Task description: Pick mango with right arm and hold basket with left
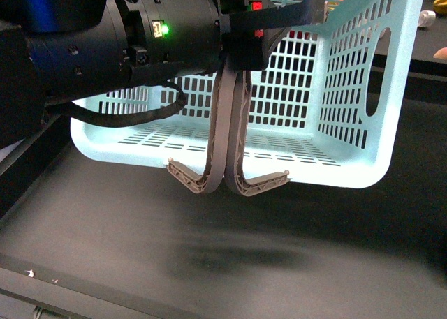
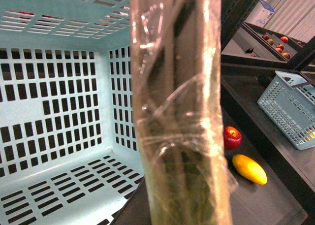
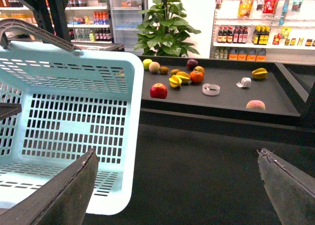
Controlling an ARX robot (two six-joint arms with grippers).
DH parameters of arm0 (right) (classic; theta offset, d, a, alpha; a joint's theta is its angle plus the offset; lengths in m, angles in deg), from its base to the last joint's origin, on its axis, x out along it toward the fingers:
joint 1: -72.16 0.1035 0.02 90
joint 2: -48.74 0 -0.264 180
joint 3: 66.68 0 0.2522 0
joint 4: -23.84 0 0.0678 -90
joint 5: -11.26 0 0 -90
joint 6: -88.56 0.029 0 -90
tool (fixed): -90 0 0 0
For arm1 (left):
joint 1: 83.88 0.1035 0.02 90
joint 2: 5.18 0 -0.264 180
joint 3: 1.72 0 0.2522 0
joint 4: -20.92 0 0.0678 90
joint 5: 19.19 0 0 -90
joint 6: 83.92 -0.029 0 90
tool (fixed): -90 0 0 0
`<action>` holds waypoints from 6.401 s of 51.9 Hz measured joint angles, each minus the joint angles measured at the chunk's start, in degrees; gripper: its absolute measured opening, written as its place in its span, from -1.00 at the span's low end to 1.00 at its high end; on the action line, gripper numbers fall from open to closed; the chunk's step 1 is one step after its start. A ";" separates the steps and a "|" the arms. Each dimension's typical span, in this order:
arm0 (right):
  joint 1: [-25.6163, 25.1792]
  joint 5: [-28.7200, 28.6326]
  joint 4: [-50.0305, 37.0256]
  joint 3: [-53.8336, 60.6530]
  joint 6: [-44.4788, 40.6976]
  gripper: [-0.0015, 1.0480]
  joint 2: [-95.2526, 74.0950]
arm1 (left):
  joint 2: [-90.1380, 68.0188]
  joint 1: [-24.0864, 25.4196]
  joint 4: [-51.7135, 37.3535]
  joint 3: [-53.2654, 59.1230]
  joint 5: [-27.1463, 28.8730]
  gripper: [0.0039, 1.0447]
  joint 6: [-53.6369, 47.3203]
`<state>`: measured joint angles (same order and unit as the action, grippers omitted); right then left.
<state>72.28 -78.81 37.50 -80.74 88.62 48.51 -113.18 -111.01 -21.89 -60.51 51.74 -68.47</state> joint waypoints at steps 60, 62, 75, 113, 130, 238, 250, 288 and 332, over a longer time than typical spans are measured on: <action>-10.32 -4.63 -16.35 0.00 -3.34 0.85 -19.28 | -1.79 -1.07 1.42 1.49 -0.20 -0.84 -4.94; -13.92 -7.15 -21.94 -0.11 -4.55 0.85 -26.14 | -1.79 -1.11 1.42 1.49 -0.22 -0.84 -4.94; -28.44 -14.45 -47.87 -7.32 -13.64 0.85 -67.01 | -1.79 -1.09 1.42 1.49 -0.24 -0.84 -4.94; -43.15 -11.32 -50.93 -36.48 -29.64 0.85 -130.31 | -1.79 -1.11 1.42 1.49 -0.22 -0.84 -5.14; -44.59 -9.18 -42.49 -46.12 -33.05 0.85 -137.50 | -1.79 -1.11 1.42 1.49 -0.15 -0.84 -5.11; -44.48 -14.14 -34.77 -44.87 -31.91 0.34 -132.17 | -1.79 -1.11 1.42 1.49 -0.22 -0.84 -5.11; -40.68 -22.29 -28.28 -36.52 -28.09 0.34 -113.22 | -1.79 -1.11 1.42 1.49 -0.20 -0.84 -5.11; 3.45 -17.73 -26.93 -28.55 0.85 0.34 -83.32 | -1.73 -1.11 1.42 1.49 -0.13 -0.84 -5.11; 14.53 -4.24 -43.80 -41.20 11.74 0.84 -105.92 | -1.70 -1.14 1.64 1.77 -0.42 -0.84 -5.14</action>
<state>86.82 -83.05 -6.30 -121.94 100.35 -57.41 -114.89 -112.15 -20.26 -58.74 51.32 -73.61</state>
